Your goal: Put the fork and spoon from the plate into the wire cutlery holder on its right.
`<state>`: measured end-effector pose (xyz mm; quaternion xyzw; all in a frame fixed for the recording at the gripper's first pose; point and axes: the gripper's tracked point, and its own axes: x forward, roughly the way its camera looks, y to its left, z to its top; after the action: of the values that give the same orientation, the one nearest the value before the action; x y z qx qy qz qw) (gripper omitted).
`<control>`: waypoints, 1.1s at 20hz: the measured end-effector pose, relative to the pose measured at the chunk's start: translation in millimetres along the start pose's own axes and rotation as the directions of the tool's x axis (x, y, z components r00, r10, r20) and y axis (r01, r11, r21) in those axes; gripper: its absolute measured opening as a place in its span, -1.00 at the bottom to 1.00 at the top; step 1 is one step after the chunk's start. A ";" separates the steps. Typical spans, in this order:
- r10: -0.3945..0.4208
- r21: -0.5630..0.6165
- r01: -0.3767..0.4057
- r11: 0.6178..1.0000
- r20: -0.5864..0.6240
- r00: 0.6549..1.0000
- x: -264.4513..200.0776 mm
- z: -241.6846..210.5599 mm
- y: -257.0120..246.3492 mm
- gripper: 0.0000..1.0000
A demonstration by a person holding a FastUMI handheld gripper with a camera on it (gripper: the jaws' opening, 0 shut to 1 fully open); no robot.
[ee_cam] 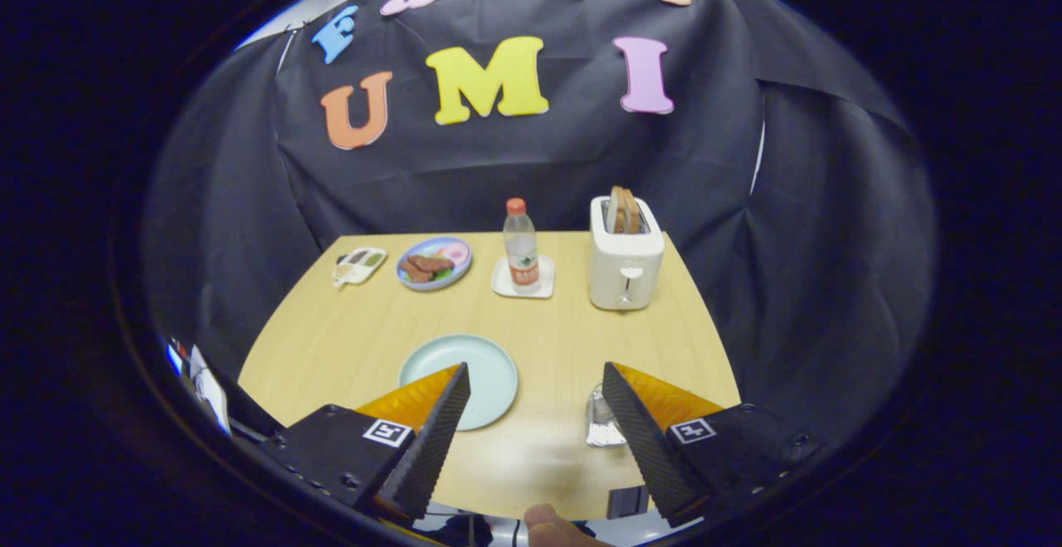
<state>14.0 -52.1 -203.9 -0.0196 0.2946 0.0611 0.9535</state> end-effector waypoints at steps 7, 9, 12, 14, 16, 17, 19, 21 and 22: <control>0.006 0.103 -0.041 0.994 0.314 0.949 -68.7 87.9 39.8 0.93; -0.004 0.103 -0.036 0.994 0.356 0.935 -82.0 100.3 46.4 0.93; -0.031 0.081 -0.002 0.997 0.407 0.913 -96.8 114.7 48.7 0.93; -0.046 0.039 0.031 0.999 0.456 0.889 -108.4 123.3 52.8 0.93; -0.046 0.014 0.045 0.999 0.500 0.865 -118.9 131.9 60.1 0.93; -0.047 0.006 0.052 0.999 0.516 0.856 -123.3 133.5 63.6 0.93; -0.044 0.003 0.051 0.999 0.537 0.843 -132.2 138.2 71.3 0.93; -0.026 0.000 0.031 1.000 0.550 0.835 -141.1 142.9 82.7 0.93; -0.019 -0.008 0.028 1.000 0.559 0.829 -145.0 146.9 86.8 0.93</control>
<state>-33.7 29.6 -0.9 -0.0122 0.0023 0.0546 0.9984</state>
